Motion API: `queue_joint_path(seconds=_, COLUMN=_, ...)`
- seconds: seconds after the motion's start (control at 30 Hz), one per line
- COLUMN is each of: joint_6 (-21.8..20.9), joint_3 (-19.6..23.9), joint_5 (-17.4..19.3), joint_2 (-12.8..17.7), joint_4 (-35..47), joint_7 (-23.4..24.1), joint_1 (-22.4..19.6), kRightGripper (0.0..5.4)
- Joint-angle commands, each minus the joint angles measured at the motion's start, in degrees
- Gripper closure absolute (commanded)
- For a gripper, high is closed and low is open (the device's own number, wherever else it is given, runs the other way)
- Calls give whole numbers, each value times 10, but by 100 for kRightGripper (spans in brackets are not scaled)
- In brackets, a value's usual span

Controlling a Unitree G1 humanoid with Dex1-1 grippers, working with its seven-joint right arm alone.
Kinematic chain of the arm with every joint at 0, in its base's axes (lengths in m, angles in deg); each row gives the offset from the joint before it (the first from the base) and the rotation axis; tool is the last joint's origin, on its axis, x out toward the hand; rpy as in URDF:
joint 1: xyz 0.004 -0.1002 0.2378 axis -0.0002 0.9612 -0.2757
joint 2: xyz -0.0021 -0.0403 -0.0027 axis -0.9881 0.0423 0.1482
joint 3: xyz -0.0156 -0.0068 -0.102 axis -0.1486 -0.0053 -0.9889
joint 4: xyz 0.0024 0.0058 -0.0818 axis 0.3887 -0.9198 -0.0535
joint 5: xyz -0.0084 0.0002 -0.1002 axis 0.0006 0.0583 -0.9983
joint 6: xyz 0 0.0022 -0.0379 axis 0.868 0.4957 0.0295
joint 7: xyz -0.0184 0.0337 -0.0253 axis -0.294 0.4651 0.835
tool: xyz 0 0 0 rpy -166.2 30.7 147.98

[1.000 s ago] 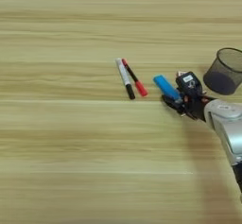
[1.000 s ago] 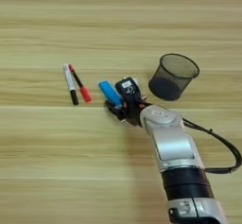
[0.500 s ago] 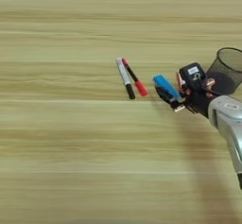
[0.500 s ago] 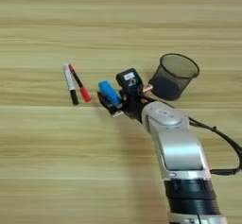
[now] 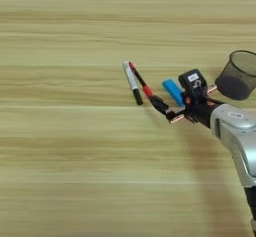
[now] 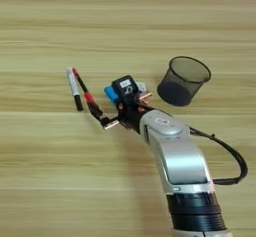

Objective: Move the objects on the table

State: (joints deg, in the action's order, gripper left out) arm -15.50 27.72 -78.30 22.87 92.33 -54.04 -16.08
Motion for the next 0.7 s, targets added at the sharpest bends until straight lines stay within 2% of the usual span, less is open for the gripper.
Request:
queue_joint_path(seconds=0.03, joint_6=-14, joint_3=-10, joint_5=4, joint_2=2, joint_4=30, joint_7=5, joint_1=-23, kRightGripper=4)
queue_joint_path(seconds=0.3, joint_6=-15, joint_3=-28, joint_5=5, joint_2=-7, joint_4=28, joint_7=4, joint_1=-27, kRightGripper=4)
queue_joint_path(seconds=0.7, joint_6=-28, joint_3=-49, joint_5=-5, joint_2=-17, joint_4=-21, joint_7=9, joint_1=-40, kRightGripper=4)
